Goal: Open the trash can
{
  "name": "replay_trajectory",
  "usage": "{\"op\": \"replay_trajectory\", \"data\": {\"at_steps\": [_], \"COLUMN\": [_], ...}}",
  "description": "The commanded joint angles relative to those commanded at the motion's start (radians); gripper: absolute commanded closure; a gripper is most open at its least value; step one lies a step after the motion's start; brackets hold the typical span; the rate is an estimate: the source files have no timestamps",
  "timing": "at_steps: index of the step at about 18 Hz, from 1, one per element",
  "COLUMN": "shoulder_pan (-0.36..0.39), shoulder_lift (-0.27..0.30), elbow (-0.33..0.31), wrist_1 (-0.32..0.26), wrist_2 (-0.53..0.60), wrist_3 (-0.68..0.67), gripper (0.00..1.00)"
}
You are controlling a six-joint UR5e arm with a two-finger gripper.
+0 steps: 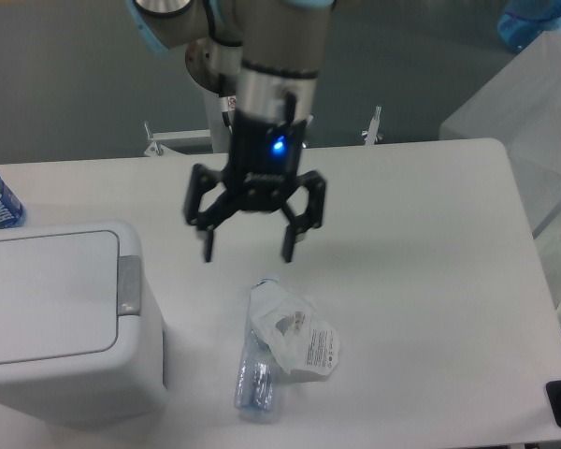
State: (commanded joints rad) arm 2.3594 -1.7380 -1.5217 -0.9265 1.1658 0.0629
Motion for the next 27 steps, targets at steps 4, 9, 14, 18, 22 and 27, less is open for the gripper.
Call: {"op": "replay_trajectory", "data": {"at_steps": [4, 9, 14, 18, 22, 27], "shoulder_pan": [-0.023, -0.04, -0.054, -0.065, -0.069, -0.074], "shoulder_lift": [-0.009, -0.021, -0.029, -0.034, -0.034, -0.041], "elbow": [-0.005, -0.008, -0.011, -0.011, -0.012, -0.012], "wrist_1": [0.0, 0.0, 0.0, 0.0, 0.002, 0.002], "wrist_2": [0.0, 0.003, 0.005, 0.006, 0.006, 0.008], "wrist_3": [0.0, 0.003, 0.003, 0.003, 0.003, 0.003], "gripper": [0.0, 0.0, 0.0, 0.0, 0.0, 0.0]}}
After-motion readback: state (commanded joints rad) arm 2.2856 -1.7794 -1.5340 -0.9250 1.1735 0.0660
